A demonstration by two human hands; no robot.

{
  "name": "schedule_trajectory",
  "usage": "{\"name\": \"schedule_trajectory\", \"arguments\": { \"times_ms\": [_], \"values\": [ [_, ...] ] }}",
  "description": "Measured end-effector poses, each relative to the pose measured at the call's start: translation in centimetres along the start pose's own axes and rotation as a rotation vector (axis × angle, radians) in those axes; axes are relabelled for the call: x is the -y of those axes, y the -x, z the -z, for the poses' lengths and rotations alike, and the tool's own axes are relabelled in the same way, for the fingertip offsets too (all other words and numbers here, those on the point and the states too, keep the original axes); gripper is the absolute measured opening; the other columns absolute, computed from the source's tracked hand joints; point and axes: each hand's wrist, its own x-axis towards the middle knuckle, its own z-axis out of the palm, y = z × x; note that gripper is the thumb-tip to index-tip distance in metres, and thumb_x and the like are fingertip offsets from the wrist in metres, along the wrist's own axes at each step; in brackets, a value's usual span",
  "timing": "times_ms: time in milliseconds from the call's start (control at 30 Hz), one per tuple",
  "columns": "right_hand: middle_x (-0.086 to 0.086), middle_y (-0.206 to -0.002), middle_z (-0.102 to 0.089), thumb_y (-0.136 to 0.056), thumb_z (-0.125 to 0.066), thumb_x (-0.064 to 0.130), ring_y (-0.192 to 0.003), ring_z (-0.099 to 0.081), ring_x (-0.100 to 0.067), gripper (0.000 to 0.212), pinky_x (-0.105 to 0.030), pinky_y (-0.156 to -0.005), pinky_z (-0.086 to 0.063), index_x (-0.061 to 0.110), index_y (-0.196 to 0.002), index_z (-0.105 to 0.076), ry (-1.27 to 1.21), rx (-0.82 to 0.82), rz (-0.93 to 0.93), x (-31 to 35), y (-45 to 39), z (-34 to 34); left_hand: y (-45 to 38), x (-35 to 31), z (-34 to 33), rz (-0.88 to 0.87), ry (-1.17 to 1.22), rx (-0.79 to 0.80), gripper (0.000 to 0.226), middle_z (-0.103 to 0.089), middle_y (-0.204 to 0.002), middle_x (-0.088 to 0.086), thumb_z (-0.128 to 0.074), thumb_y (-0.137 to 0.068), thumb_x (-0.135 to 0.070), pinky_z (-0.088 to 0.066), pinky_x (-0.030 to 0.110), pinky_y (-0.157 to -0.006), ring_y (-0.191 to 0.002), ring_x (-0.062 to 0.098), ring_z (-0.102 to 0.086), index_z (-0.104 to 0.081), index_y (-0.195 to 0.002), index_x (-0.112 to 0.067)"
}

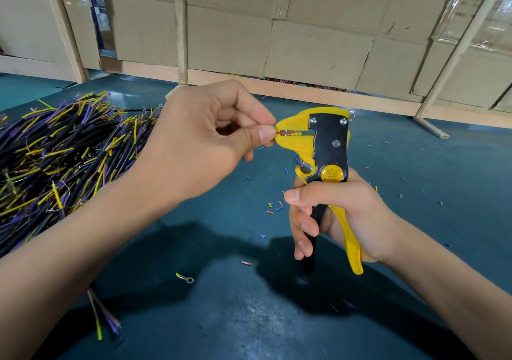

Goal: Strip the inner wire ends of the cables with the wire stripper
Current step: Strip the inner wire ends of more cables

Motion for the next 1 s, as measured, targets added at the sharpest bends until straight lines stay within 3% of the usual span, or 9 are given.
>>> {"name": "schedule_trajectory", "arguments": {
  "times_ms": [400,700,1000],
  "values": [
    [-0.010,-0.041,-0.037,-0.057,-0.067,0.018,-0.031,-0.039,-0.025,0.025,-0.031,-0.043,-0.046,0.008,-0.049,-0.045,0.010,-0.132,-0.047,-0.6,0.0,-0.4,0.0,0.7,0.0,0.030,-0.033,0.034,0.009,-0.075,-0.078,0.001,-0.074,-0.087,-0.004,-0.051,0.023,-0.061,-0.057,0.013,-0.063,-0.069,-0.084,-0.011],
    [-0.011,-0.043,-0.038,-0.070,-0.058,0.008,-0.033,-0.043,-0.027,0.022,-0.032,-0.045,-0.049,0.006,-0.051,-0.047,-0.021,-0.117,-0.018,-0.7,-0.2,-0.5,0.0,1.0,-0.2,0.001,-0.015,0.009,0.009,-0.075,-0.079,0.002,-0.074,-0.088,-0.005,-0.052,0.024,-0.061,-0.057,0.014,-0.063,-0.069,-0.084,-0.012],
    [-0.012,-0.042,-0.037,-0.061,-0.066,0.015,-0.031,-0.040,-0.026,0.023,-0.033,-0.043,-0.046,0.007,-0.049,-0.047,0.024,-0.148,-0.018,-0.2,-0.2,-0.6,-0.2,1.4,0.1,-0.086,-0.138,-0.014,0.007,-0.071,-0.074,-0.007,-0.074,-0.089,-0.010,-0.049,0.020,-0.062,-0.061,0.007,-0.064,-0.069,-0.088,-0.016]
  ]
}}
